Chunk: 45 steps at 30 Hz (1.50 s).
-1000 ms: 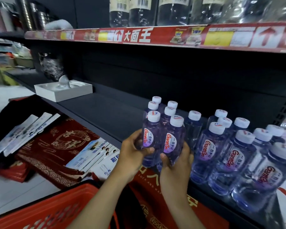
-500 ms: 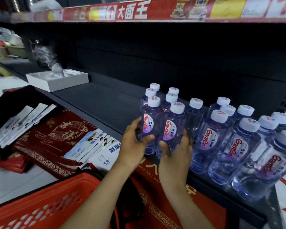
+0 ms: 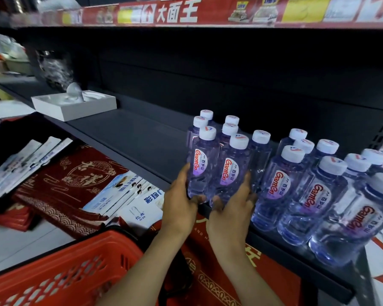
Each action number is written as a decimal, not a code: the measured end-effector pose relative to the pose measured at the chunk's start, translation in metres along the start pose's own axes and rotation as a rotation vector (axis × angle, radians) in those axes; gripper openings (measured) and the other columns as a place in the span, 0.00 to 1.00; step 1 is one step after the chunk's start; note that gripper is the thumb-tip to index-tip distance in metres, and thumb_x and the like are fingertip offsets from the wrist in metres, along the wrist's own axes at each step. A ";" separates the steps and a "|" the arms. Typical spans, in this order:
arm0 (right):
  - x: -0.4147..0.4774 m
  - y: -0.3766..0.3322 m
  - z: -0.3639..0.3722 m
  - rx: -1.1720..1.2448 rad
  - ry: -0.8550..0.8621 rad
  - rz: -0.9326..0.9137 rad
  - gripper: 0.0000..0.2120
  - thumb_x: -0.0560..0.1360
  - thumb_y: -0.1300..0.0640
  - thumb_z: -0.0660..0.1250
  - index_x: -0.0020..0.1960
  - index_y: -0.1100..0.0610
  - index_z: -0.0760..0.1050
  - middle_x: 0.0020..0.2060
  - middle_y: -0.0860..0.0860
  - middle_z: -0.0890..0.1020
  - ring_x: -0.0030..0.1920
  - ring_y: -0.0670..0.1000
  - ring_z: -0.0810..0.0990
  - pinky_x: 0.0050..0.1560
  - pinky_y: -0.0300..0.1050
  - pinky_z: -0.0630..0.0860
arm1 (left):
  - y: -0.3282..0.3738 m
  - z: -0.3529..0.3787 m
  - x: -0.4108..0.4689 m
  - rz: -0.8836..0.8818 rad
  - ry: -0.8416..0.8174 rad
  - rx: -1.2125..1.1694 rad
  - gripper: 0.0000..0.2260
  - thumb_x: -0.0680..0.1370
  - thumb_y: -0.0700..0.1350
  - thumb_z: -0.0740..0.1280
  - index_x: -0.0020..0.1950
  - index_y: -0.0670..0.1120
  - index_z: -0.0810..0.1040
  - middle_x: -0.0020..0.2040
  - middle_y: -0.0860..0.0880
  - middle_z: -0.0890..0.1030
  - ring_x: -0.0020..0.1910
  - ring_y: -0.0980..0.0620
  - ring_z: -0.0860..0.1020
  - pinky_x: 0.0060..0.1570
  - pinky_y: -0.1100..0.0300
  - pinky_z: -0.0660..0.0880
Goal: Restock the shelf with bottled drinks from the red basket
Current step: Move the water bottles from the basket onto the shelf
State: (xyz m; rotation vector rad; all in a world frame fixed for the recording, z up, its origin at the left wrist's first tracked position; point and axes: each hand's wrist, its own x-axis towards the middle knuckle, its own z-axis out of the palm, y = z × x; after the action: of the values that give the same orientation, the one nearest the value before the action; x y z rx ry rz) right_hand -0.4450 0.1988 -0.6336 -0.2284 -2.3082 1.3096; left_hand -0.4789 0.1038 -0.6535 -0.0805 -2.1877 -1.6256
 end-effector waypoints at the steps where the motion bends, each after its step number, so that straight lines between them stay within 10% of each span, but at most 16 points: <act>1: 0.001 -0.001 0.000 0.006 0.005 0.003 0.41 0.78 0.64 0.66 0.80 0.47 0.43 0.75 0.56 0.58 0.72 0.53 0.60 0.69 0.51 0.65 | 0.000 0.002 0.000 0.005 0.012 0.008 0.35 0.71 0.32 0.72 0.70 0.60 0.67 0.58 0.61 0.80 0.56 0.66 0.78 0.55 0.64 0.77; 11: 0.015 -0.002 0.009 -0.047 0.047 0.027 0.44 0.77 0.65 0.66 0.80 0.48 0.40 0.74 0.56 0.57 0.59 0.52 0.78 0.63 0.48 0.75 | 0.000 0.017 0.009 0.017 0.063 -0.014 0.28 0.73 0.31 0.71 0.66 0.55 0.71 0.56 0.57 0.81 0.52 0.70 0.78 0.43 0.78 0.72; 18: 0.021 0.003 0.014 -0.132 0.079 -0.012 0.43 0.78 0.62 0.65 0.80 0.51 0.38 0.75 0.56 0.54 0.73 0.55 0.61 0.67 0.48 0.69 | 0.001 0.021 0.010 0.022 0.063 0.004 0.30 0.73 0.30 0.71 0.68 0.54 0.70 0.55 0.58 0.81 0.49 0.75 0.76 0.44 0.81 0.69; 24: 0.010 0.005 -0.001 -0.075 -0.024 -0.013 0.42 0.80 0.62 0.62 0.80 0.51 0.35 0.79 0.54 0.49 0.72 0.47 0.57 0.68 0.47 0.68 | -0.006 0.016 0.009 0.016 0.013 0.122 0.32 0.75 0.38 0.71 0.72 0.61 0.64 0.64 0.54 0.77 0.64 0.56 0.75 0.63 0.54 0.74; 35: -0.051 -0.025 0.015 -0.206 -0.253 -0.359 0.30 0.76 0.64 0.63 0.77 0.55 0.61 0.70 0.55 0.65 0.70 0.58 0.66 0.69 0.51 0.66 | 0.021 -0.063 -0.037 -0.024 -0.067 0.911 0.24 0.77 0.45 0.62 0.73 0.47 0.62 0.65 0.42 0.72 0.64 0.41 0.71 0.57 0.49 0.72; 45: -0.122 -0.070 0.077 -0.273 -0.616 -0.565 0.28 0.78 0.63 0.60 0.76 0.54 0.58 0.67 0.58 0.64 0.62 0.59 0.70 0.54 0.51 0.73 | -0.023 -0.221 -0.127 -0.281 -0.015 1.325 0.26 0.75 0.40 0.61 0.73 0.48 0.62 0.61 0.43 0.73 0.60 0.40 0.73 0.55 0.48 0.72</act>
State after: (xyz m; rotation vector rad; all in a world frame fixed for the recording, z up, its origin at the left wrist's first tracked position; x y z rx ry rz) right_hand -0.3691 0.0589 -0.6468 0.7944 -2.7426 0.8394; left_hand -0.3057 -0.0839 -0.6676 0.5978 -2.8866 0.0006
